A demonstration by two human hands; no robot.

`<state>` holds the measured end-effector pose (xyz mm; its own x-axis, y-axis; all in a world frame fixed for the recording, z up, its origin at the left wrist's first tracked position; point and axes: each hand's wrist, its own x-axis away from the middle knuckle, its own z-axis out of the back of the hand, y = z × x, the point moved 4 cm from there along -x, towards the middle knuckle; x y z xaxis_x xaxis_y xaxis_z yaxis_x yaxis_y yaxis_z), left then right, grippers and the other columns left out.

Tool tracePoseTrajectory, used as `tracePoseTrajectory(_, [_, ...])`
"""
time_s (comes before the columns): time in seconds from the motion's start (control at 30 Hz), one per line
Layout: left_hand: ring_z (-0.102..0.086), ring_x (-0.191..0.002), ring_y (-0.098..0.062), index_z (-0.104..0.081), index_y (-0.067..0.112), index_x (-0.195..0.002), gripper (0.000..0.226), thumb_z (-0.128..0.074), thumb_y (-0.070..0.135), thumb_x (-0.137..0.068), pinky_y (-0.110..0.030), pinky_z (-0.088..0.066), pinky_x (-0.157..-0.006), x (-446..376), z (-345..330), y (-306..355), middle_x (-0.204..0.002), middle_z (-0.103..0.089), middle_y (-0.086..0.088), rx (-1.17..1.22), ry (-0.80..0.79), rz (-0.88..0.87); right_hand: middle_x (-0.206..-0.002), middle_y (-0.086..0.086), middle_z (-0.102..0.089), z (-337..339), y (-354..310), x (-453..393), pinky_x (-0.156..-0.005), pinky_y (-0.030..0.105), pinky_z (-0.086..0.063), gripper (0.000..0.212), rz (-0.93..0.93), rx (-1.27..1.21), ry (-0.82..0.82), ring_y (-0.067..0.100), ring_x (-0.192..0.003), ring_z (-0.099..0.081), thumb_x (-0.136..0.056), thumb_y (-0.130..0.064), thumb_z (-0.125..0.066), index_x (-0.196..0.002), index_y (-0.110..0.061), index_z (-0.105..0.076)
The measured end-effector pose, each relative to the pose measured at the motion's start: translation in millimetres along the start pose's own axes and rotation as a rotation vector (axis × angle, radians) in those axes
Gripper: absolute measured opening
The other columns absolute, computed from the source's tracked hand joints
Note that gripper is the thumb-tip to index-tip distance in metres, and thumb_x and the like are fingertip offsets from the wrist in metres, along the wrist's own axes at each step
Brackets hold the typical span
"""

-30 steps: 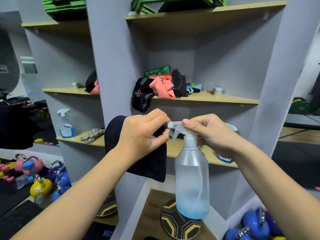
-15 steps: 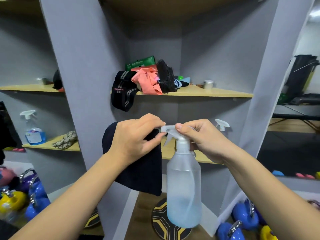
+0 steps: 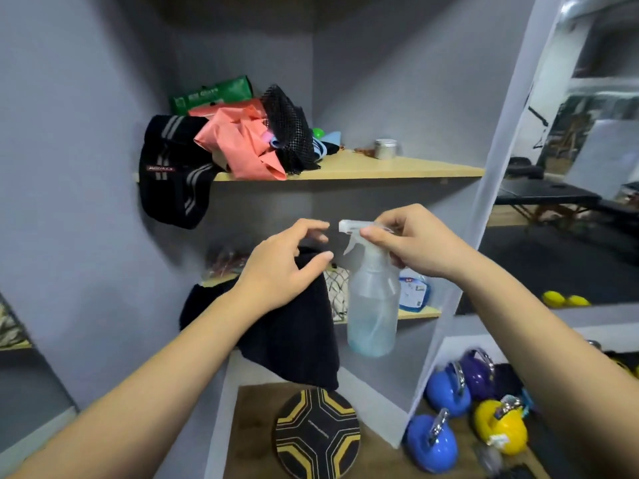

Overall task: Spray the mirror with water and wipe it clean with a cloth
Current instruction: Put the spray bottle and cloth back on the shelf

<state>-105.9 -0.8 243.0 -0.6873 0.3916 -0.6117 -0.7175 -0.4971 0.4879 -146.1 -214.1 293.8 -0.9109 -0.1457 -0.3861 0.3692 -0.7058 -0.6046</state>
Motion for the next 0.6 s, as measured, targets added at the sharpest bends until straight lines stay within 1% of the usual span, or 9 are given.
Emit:
tracePoseTrajectory(0.1, [-0.064, -0.118, -0.008, -0.062, 0.044, -0.134, 0.050, -0.053, 0.060, -0.087, -0.035, -0.052, -0.100, 4, -50, -35, -0.127, -0.070, 0.017, -0.015, -0.275, 0.034, -0.061, 0.012, -0.059, 1, 41, -12, -0.059, 0.039, -0.057, 0.040, -0.141, 0.066, 0.109, 0.014, -0.047, -0.060, -0.098, -0.037, -0.063, -0.081, -0.001, -0.065])
tracePoseTrajectory(0.13, [-0.064, -0.121, -0.013, -0.057, 0.049, -0.139, 0.056, -0.050, 0.065, -0.086, -0.036, -0.052, -0.101, 8, -68, -43, -0.131, -0.069, 0.015, -0.042, -0.377, 0.037, -0.063, 0.016, -0.062, 1, 54, -16, -0.060, 0.042, -0.059, 0.041, -0.178, 0.085, 0.139, 0.016, -0.047, -0.062, -0.098, -0.036, -0.062, -0.080, 0.000, -0.063])
tracePoseTrajectory(0.2, [-0.056, -0.133, -0.011, -0.043, 0.053, -0.148, 0.061, -0.050, 0.065, -0.088, -0.035, -0.048, -0.108, 12, -103, -52, -0.147, -0.055, 0.022, -0.114, -0.545, 0.007, -0.068, 0.021, -0.066, -1, 81, -27, -0.060, 0.045, -0.060, 0.043, -0.234, 0.131, 0.183, 0.021, -0.050, -0.066, -0.099, -0.035, -0.062, -0.077, 0.002, -0.058])
tracePoseTrajectory(0.27, [-0.043, -0.142, -0.005, -0.035, 0.048, -0.155, 0.063, -0.055, 0.055, -0.096, -0.031, -0.041, -0.115, 9, -135, -58, -0.156, -0.035, 0.030, -0.142, -0.622, -0.043, -0.066, 0.019, -0.066, -5, 110, -42, -0.061, 0.046, -0.058, 0.044, -0.281, 0.178, 0.221, 0.029, -0.057, -0.068, -0.098, -0.038, -0.061, -0.075, -0.002, -0.055])
tracePoseTrajectory(0.37, [-0.038, -0.146, -0.006, -0.027, 0.042, -0.159, 0.068, -0.056, 0.052, -0.098, -0.033, -0.040, -0.116, -5, -176, -69, -0.159, -0.027, 0.029, -0.128, -0.657, -0.026, -0.066, 0.014, -0.063, -18, 148, -66, -0.070, 0.046, -0.056, 0.042, -0.306, 0.217, 0.237, 0.036, -0.069, -0.067, -0.097, -0.040, -0.061, -0.069, -0.010, -0.053])
tracePoseTrajectory(0.4, [-0.039, -0.146, -0.009, -0.025, 0.042, -0.160, 0.071, -0.055, 0.053, -0.097, -0.036, -0.041, -0.115, -12, -188, -76, -0.161, -0.029, 0.026, -0.121, -0.662, 0.008, -0.067, 0.014, -0.063, -24, 160, -75, -0.071, 0.045, -0.054, 0.042, -0.306, 0.217, 0.226, 0.036, -0.071, -0.065, -0.097, -0.039, -0.061, -0.070, -0.008, -0.054])
tracePoseTrajectory(0.47, [-0.048, -0.142, -0.017, -0.023, 0.043, -0.160, 0.073, -0.055, 0.057, -0.095, -0.039, -0.046, -0.110, -26, -214, -94, -0.158, -0.043, 0.014, -0.124, -0.674, 0.082, -0.066, 0.011, -0.062, -34, 184, -92, -0.065, 0.039, -0.046, 0.041, -0.310, 0.245, 0.192, 0.034, -0.071, -0.060, -0.098, -0.037, -0.060, -0.072, -0.007, -0.056])
tracePoseTrajectory(0.53, [-0.057, -0.132, -0.025, -0.023, 0.044, -0.160, 0.073, -0.056, 0.057, -0.096, -0.038, -0.050, -0.103, -44, -234, -109, -0.146, -0.060, 0.002, -0.139, -0.691, 0.147, -0.066, 0.006, -0.058, -44, 209, -111, -0.062, 0.035, -0.037, 0.039, -0.323, 0.281, 0.139, 0.032, -0.073, -0.057, -0.099, -0.039, -0.059, -0.072, -0.011, -0.056])
tracePoseTrajectory(0.6, [-0.060, -0.125, -0.027, -0.024, 0.043, -0.161, 0.073, -0.057, 0.055, -0.097, -0.035, -0.051, -0.098, -63, -253, -123, -0.135, -0.066, -0.002, -0.152, -0.698, 0.198, -0.071, 0.007, -0.061, -50, 235, -129, -0.066, 0.035, -0.040, 0.036, -0.341, 0.306, 0.106, 0.035, -0.079, -0.059, -0.099, -0.041, -0.057, -0.073, -0.016, -0.055])
